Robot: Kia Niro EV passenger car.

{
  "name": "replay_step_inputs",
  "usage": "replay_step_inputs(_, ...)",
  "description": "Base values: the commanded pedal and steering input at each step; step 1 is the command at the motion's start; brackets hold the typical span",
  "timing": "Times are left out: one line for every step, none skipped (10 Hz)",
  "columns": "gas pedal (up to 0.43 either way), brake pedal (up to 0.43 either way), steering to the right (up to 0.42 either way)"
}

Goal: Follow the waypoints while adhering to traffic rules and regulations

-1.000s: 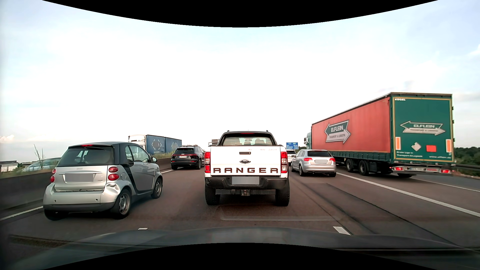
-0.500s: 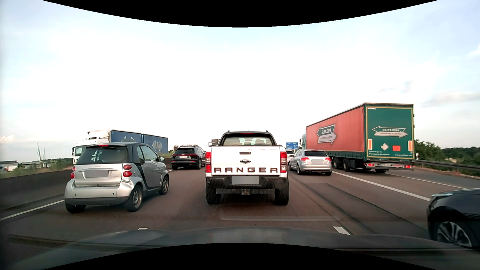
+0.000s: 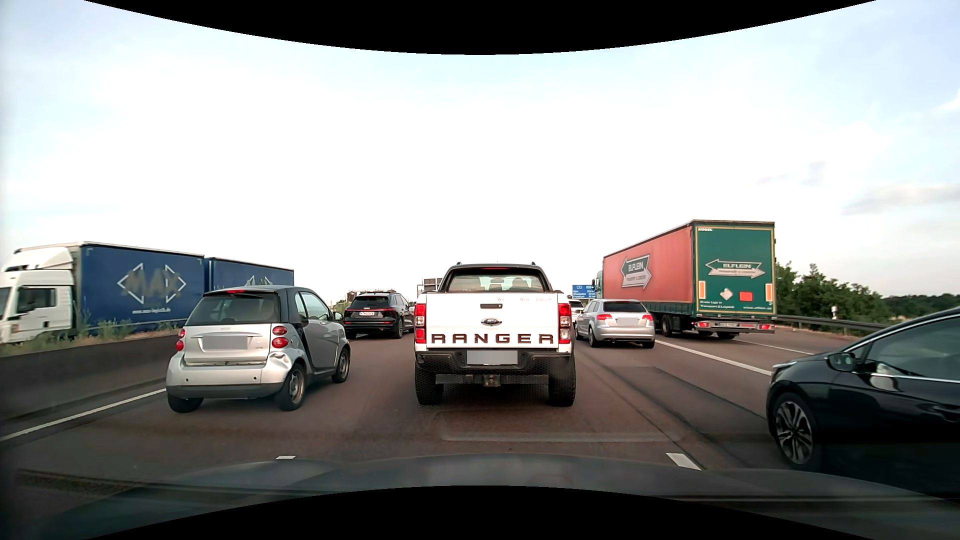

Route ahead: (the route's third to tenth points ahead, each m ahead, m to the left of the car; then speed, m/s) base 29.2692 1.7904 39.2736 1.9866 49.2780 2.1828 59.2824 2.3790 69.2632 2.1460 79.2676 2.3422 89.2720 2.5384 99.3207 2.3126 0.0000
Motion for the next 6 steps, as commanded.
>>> replay_step_inputs(0.0, 0.183, -0.006)
replay_step_inputs(0.0, 0.152, -0.007)
replay_step_inputs(0.0, 0.11, -0.006)
replay_step_inputs(0.0, 0.049, -0.007)
replay_step_inputs(0.0, 0.0, -0.007)
replay_step_inputs(0.0, 0.0, -0.007)
